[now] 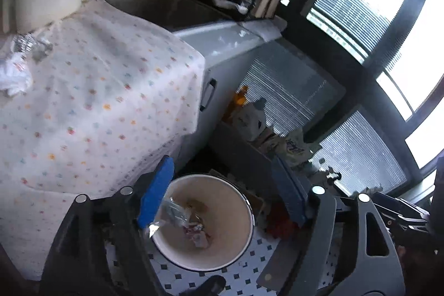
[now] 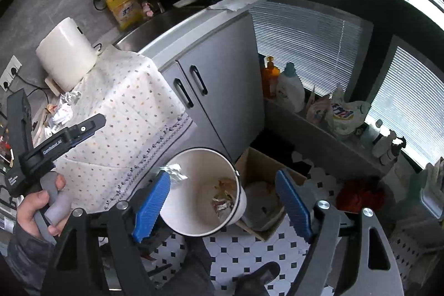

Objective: Collect trash
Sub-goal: 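Return to the counter and grasp a white tissue with the left gripper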

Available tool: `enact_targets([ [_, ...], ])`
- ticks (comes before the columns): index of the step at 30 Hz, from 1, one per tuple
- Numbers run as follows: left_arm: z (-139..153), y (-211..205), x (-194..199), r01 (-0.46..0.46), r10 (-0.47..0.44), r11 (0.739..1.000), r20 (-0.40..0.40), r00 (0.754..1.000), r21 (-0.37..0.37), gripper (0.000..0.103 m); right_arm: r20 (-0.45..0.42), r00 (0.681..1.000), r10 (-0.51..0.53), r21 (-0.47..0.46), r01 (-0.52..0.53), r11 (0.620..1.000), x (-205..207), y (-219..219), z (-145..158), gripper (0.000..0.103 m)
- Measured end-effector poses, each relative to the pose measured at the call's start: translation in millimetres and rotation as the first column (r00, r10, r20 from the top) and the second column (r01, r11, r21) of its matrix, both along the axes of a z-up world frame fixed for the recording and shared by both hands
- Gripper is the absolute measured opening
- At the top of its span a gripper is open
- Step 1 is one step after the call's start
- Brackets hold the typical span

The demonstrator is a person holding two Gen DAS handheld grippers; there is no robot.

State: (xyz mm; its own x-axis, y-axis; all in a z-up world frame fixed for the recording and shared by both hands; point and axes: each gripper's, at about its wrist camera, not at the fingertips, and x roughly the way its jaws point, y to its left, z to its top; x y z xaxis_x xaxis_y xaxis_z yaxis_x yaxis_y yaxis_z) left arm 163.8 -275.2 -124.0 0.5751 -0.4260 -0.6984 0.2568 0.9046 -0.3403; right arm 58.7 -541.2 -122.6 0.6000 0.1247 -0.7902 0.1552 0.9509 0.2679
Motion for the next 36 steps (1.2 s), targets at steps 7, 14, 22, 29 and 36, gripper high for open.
enact_targets([
  [7, 40, 56, -6, -0.112, 0.109, 0.993, 0.079, 0.991, 0.028, 0.093, 0.056, 0.996, 0.076, 0.035, -0.078, 0.996, 30, 38, 19, 0.085],
  [14, 67, 127, -10, -0.256, 0.248, 0.965, 0.121, 0.961, 0.060, 0.097, 0.104, 0.983, 0.154, 0.045, -0.160, 0.986, 65, 94, 39, 0.095],
  [22, 78, 200, -14, -0.377, 0.366, 0.924, 0.142, 0.920, 0.062, 0.097, 0.119, 0.963, 0.243, 0.050, -0.250, 0.967, 103, 158, 48, 0.095],
  [29, 76, 256, -13, -0.450, 0.439, 0.891, 0.146, 0.886, 0.052, 0.097, 0.117, 0.945, 0.305, 0.043, -0.312, 0.949, 130, 210, 50, 0.095],
  [36, 64, 297, -1, -0.485, 0.479, 0.874, 0.122, 0.869, 0.022, 0.097, 0.103, 0.933, 0.345, 0.026, -0.349, 0.937, 155, 256, 47, 0.095],
])
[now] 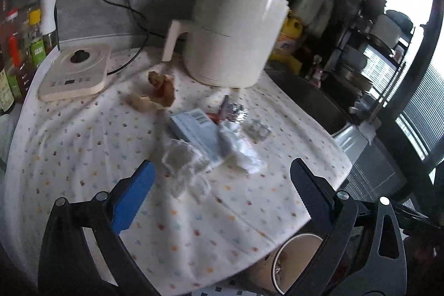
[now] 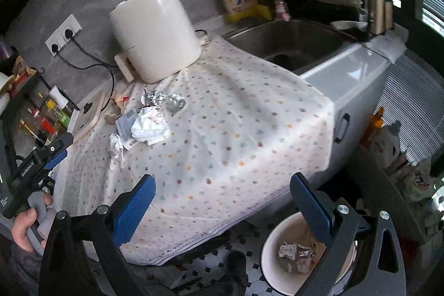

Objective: Collect trash
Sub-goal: 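Return to the counter and grasp a white tissue with the left gripper, then grasp the large white tissue with the right gripper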

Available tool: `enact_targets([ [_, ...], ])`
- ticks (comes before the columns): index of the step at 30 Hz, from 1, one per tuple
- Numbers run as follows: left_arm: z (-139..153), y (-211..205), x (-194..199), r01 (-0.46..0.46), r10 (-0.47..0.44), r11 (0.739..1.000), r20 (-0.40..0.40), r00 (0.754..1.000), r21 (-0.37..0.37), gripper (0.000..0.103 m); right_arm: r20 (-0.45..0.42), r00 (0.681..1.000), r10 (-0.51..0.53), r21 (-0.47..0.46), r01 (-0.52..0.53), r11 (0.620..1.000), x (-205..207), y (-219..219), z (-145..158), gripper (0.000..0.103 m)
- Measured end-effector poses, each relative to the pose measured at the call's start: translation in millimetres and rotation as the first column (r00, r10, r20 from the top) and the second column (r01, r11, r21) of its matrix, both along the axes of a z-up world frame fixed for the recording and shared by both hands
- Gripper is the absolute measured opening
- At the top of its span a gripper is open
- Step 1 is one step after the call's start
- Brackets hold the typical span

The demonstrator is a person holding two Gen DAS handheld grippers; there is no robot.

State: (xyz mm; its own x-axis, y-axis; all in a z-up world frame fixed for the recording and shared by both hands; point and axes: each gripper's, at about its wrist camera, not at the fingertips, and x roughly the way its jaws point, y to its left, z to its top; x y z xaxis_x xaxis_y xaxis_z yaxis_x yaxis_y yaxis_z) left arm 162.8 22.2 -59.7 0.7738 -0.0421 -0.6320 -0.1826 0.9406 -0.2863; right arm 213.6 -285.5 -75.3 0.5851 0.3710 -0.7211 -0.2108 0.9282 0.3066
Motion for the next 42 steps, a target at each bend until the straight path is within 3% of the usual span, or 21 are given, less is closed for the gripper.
enact_targets([
  [6, -25, 27, 27, 0.022, -0.022, 1.000, -0.037, 0.999, -0.019, 0.095, -0.002, 1.000, 0.006, -0.019, -0.006, 1.000, 20, 30, -3, 0.095],
  [15, -80, 46, 80, 0.092, -0.101, 0.994, -0.157, 0.982, -0.063, 0.089, -0.024, 0.999, -0.022, -0.047, 0.021, 0.999, 49, 66, -12, 0.095],
  [16, -86, 47, 85, 0.103, -0.115, 0.992, -0.175, 0.978, -0.075, 0.080, -0.028, 0.999, -0.023, -0.047, 0.022, 0.999, 52, 70, -13, 0.095],
  [17, -90, 47, 89, 0.113, -0.127, 0.990, -0.186, 0.974, -0.085, 0.063, -0.031, 0.999, -0.024, -0.049, 0.022, 0.999, 55, 74, -14, 0.095],
  [18, -93, 48, 92, 0.126, -0.142, 0.988, -0.188, 0.972, -0.091, 0.058, -0.034, 0.999, -0.022, -0.051, 0.021, 0.998, 59, 80, -15, 0.095],
  [20, -89, 52, 94, 0.149, -0.166, 0.983, -0.161, 0.973, -0.110, 0.022, -0.038, 0.999, -0.016, -0.053, 0.014, 0.998, 64, 90, -16, 0.095],
  [21, -86, 55, 95, 0.164, -0.181, 0.979, -0.157, 0.971, -0.121, 0.019, -0.040, 0.999, -0.008, -0.053, 0.006, 0.999, 68, 97, -17, 0.095],
  [27, -79, 81, 89, 0.126, -0.140, 0.987, -0.148, 0.979, -0.099, 0.017, -0.044, 0.997, 0.057, -0.057, -0.059, 0.997, 81, 137, -20, 0.095],
  [34, -68, 117, 75, 0.055, -0.064, 0.996, -0.120, 0.991, -0.074, 0.017, -0.059, 0.989, 0.136, -0.070, -0.140, 0.988, 96, 177, -29, 0.088],
  [39, -70, 129, 62, 0.008, -0.018, 0.997, -0.121, 0.992, -0.079, 0.017, -0.102, 0.974, 0.201, -0.077, -0.209, 0.975, 108, 199, -44, 0.073],
  [40, -70, 130, 60, 0.002, -0.012, 0.997, -0.122, 0.992, -0.078, 0.017, -0.120, 0.968, 0.221, -0.077, -0.231, 0.970, 110, 203, -49, 0.060],
  [41, -69, 132, 57, -0.001, -0.008, 0.997, -0.123, 0.992, -0.076, 0.017, -0.155, 0.956, 0.248, -0.075, -0.262, 0.962, 112, 209, -55, 0.024],
  [42, -68, 132, 55, -0.004, -0.005, 0.997, -0.124, 0.992, -0.073, 0.017, -0.193, 0.946, 0.261, -0.066, -0.278, 0.958, 114, 211, -62, 0.005],
])
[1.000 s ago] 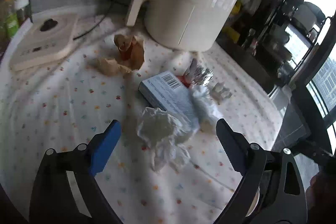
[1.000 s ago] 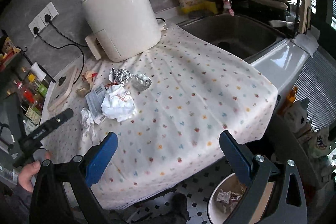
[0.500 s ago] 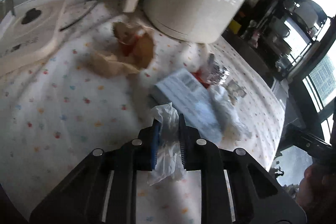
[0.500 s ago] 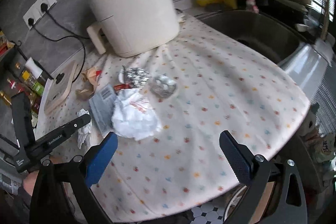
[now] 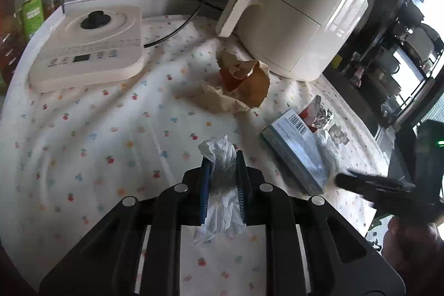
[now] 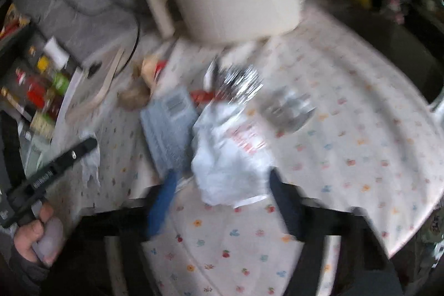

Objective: Collect trash
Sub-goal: 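Grasp the large white tissue with the right gripper, then carry both tissues over the white bucket and open both grippers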

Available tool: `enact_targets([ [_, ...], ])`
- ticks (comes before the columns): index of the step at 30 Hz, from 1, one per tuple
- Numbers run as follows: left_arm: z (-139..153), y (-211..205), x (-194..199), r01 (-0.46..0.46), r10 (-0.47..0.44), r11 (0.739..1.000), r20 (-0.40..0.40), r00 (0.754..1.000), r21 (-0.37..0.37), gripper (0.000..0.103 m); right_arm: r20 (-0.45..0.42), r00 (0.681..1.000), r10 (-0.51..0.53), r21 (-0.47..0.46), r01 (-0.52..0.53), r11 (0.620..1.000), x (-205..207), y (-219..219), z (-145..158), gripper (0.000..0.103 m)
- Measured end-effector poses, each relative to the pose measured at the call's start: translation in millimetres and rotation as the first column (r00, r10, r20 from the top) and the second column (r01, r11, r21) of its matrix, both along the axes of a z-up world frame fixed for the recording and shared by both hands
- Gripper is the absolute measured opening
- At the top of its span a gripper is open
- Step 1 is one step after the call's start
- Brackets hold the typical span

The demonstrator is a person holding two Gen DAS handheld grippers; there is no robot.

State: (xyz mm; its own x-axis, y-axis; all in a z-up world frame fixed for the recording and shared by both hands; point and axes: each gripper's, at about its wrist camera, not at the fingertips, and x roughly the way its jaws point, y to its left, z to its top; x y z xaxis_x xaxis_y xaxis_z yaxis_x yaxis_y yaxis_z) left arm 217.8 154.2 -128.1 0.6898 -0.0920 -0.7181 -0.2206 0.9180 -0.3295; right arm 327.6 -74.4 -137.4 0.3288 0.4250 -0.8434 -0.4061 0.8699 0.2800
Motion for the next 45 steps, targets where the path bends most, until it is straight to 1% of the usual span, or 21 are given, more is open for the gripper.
enact_targets([
  [1, 1, 0, -2, -0.001, 0.001, 1.000, 0.000, 1.000, 0.006, 0.017, -0.010, 1.000, -0.009, 0.010, 0.009, 1.000, -1, -1, -3, 0.003],
  [4, 8, -5, -5, 0.009, -0.009, 0.999, 0.008, 1.000, 0.032, 0.017, 0.023, 1.000, -0.004, 0.022, 0.003, 1.000, -9, -6, 3, 0.002],
  [7, 13, -13, -6, 0.022, -0.022, 0.999, 0.021, 1.000, 0.036, 0.017, 0.040, 0.999, -0.011, 0.033, 0.009, 0.999, -19, -16, 10, 0.002],
  [11, 22, -35, -5, 0.050, -0.052, 0.998, 0.046, 0.998, 0.034, 0.017, 0.050, 0.998, -0.030, 0.051, 0.028, 0.998, -33, -41, 18, 0.002],
  [15, 29, -68, -3, 0.110, -0.112, 0.993, 0.057, 0.992, 0.028, 0.017, 0.063, 0.995, -0.074, 0.065, 0.070, 0.995, -47, -75, 29, 0.002],
  [18, 34, -97, -2, 0.166, -0.168, 0.985, 0.065, 0.984, 0.035, 0.017, 0.072, 0.991, -0.117, 0.068, 0.112, 0.991, -61, -105, 35, 0.002],
  [22, 37, -132, -2, 0.220, -0.222, 0.975, 0.067, 0.973, 0.027, 0.017, 0.073, 0.983, -0.169, 0.069, 0.164, 0.984, -77, -142, 38, 0.002],
  [26, 39, -170, -2, 0.280, -0.281, 0.960, 0.068, 0.957, 0.024, 0.017, 0.072, 0.971, -0.229, 0.061, 0.225, 0.972, -94, -182, 39, 0.003],
  [32, 41, -234, -4, 0.383, -0.384, 0.923, 0.064, 0.921, 0.022, 0.018, 0.060, 0.947, -0.316, 0.049, 0.314, 0.948, -121, -239, 36, 0.003],
  [38, 40, -282, -10, 0.454, -0.455, 0.891, 0.055, 0.889, 0.019, 0.018, 0.028, 0.918, -0.396, 0.036, 0.395, 0.918, -148, -285, 25, 0.003],
  [43, 35, -316, -17, 0.501, -0.501, 0.865, 0.032, 0.865, 0.017, 0.018, 0.005, 0.900, -0.436, 0.030, 0.436, 0.899, -167, -314, 16, 0.003],
  [45, 32, -327, -21, 0.515, -0.515, 0.857, 0.024, 0.857, 0.016, 0.018, -0.006, 0.895, -0.447, 0.026, 0.447, 0.894, -174, -323, 11, 0.005],
])
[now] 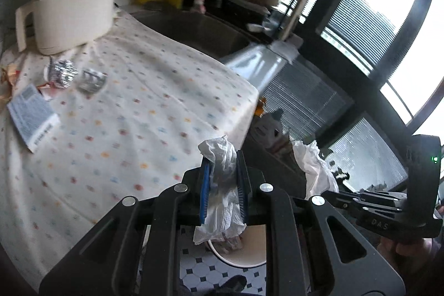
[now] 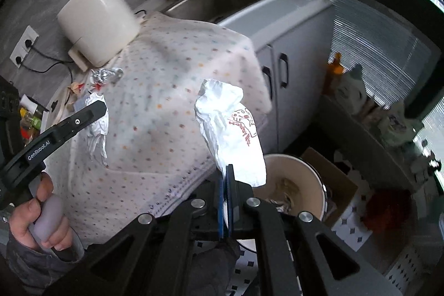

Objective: Collect trash
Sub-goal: 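Carry both tissues over the white bucket and open both grippers, then move both tools back toward the remaining trash on the counter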

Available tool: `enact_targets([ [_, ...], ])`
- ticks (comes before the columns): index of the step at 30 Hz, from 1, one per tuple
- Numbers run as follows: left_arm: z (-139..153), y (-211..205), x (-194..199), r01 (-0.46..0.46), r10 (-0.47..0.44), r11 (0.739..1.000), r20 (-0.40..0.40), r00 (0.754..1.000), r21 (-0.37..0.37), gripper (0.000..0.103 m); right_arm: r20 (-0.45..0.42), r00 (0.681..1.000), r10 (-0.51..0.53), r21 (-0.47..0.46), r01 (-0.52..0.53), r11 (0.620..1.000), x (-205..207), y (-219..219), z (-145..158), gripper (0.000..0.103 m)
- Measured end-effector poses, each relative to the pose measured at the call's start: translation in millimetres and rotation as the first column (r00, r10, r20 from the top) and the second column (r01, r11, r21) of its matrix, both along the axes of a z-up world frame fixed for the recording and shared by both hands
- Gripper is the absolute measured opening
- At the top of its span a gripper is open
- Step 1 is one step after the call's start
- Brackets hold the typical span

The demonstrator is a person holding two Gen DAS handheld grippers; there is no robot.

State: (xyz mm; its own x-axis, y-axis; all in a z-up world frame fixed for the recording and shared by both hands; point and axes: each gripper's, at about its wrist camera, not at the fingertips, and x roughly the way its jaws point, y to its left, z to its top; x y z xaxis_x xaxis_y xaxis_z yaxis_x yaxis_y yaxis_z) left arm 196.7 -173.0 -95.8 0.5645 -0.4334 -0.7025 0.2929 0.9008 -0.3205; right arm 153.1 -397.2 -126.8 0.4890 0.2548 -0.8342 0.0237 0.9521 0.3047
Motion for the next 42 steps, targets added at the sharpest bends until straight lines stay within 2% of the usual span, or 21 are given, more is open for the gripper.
enact_targets([
  [7, -13, -31, -10, 0.035, -0.034, 0.999, -0.027, 0.999, 0.011, 0.018, -0.063, 0.998, -0.012, 0.012, 0.013, 1.000, -20, -21, -26, 0.007],
  [9, -19, -38, -14, 0.039, -0.038, 0.999, -0.038, 0.999, 0.014, 0.018, -0.083, 0.996, -0.014, 0.020, 0.016, 1.000, -23, -27, -34, 0.012],
  [10, -21, -40, -15, 0.039, -0.039, 0.999, -0.042, 0.998, 0.014, 0.018, -0.082, 0.996, -0.016, 0.027, 0.018, 0.999, -25, -29, -37, 0.036],
  [11, -23, -43, -17, 0.040, -0.039, 0.999, -0.046, 0.998, 0.014, 0.018, -0.070, 0.997, -0.023, 0.031, 0.025, 0.999, -28, -33, -37, 0.067],
  [12, -27, -47, -19, 0.040, -0.039, 0.999, -0.051, 0.998, 0.014, 0.018, -0.056, 0.998, -0.028, 0.025, 0.030, 0.999, -30, -35, -36, 0.073],
  [21, -50, -77, -38, 0.028, -0.028, 1.000, -0.084, 0.996, -0.003, 0.018, -0.054, 0.997, -0.063, -0.013, 0.062, 0.998, -52, -80, -38, 0.071],
  [29, -58, -118, -49, 0.062, -0.065, 0.998, -0.088, 0.994, -0.033, 0.021, -0.037, 0.991, -0.132, -0.043, 0.130, 0.991, -85, -126, -33, 0.073],
  [30, -58, -123, -49, 0.064, -0.067, 0.997, -0.085, 0.994, -0.037, 0.023, -0.034, 0.990, -0.139, -0.046, 0.138, 0.989, -88, -131, -31, 0.073],
  [31, -57, -128, -50, 0.067, -0.071, 0.997, -0.085, 0.994, -0.046, 0.031, -0.030, 0.988, -0.148, -0.048, 0.147, 0.988, -92, -136, -30, 0.073],
  [33, -53, -132, -51, 0.072, -0.077, 0.995, -0.073, 0.994, -0.071, 0.057, -0.023, 0.986, -0.165, -0.051, 0.163, 0.985, -98, -144, -27, 0.074],
  [34, -50, -133, -52, 0.067, -0.072, 0.995, -0.060, 0.996, -0.076, 0.073, -0.020, 0.985, -0.170, -0.051, 0.169, 0.984, -99, -147, -26, 0.074],
  [35, -45, -133, -54, 0.055, -0.059, 0.995, -0.038, 0.998, -0.081, 0.081, -0.017, 0.984, -0.177, -0.050, 0.176, 0.983, -101, -150, -24, 0.075],
  [38, -34, -125, -53, 0.022, -0.024, 0.996, -0.020, 1.000, -0.086, 0.091, -0.006, 0.981, -0.192, -0.041, 0.192, 0.981, -102, -153, -20, 0.077],
  [42, -20, -105, -50, -0.013, 0.013, 0.997, -0.002, 1.000, -0.073, 0.096, 0.017, 0.981, -0.192, -0.024, 0.192, 0.981, -95, -145, -11, 0.081],
])
